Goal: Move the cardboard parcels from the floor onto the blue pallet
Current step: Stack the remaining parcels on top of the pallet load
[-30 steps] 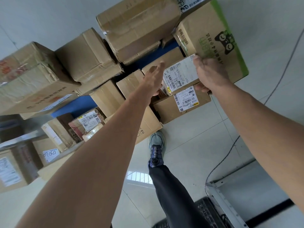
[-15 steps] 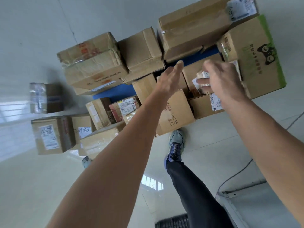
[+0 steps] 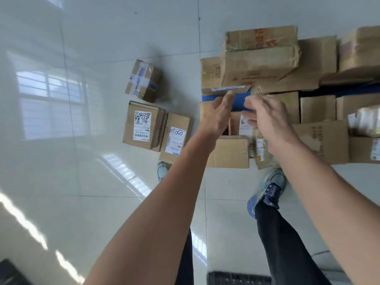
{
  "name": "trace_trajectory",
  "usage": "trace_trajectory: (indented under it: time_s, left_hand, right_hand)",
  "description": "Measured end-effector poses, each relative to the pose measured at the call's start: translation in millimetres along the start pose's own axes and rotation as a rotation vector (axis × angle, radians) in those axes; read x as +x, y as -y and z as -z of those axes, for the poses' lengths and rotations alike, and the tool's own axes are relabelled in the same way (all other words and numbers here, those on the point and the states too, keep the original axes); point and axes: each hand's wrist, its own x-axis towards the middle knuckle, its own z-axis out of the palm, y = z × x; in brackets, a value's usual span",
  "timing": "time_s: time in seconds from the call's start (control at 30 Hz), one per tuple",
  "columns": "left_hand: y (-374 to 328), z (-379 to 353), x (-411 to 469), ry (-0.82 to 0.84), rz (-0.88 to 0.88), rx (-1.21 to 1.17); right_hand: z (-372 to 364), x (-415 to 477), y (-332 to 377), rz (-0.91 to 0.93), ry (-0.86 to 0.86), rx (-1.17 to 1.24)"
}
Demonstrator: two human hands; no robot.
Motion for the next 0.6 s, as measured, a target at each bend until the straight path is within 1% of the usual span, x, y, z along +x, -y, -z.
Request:
trace_trajectory:
  time_s: [0.2,0.3,0.37,0.5,0.6]
  left_hand:
    - [45.6,112.6,-4.4,-0.106,0.060,-0.051]
    - [77.3,161.2,-2.8,-0.214,0.109,-0.060]
    - [99.5,191.4,1.7,-0.284,0.155,-0.107]
    - [148.6,238.7,23.6,-0.430,0.310,-0.311]
    - [179.6,259.8,46.1,-0.516,0.418,-0.360]
  right_hand:
    - [-114.3,-9.9,7.6,-0.041,0.109,-0.074]
    - [-166.8,-2.2,3.0,-0.065,0.121,-0.133]
    - [-200.0,9.1,-2.1,-0.063,0.141,-0.187]
    - [-257.3,40.4,-11.6,-0.048,0.194,-0.333]
    - [-292.5,63.6,-14.7,0.018,0.249,-0.453]
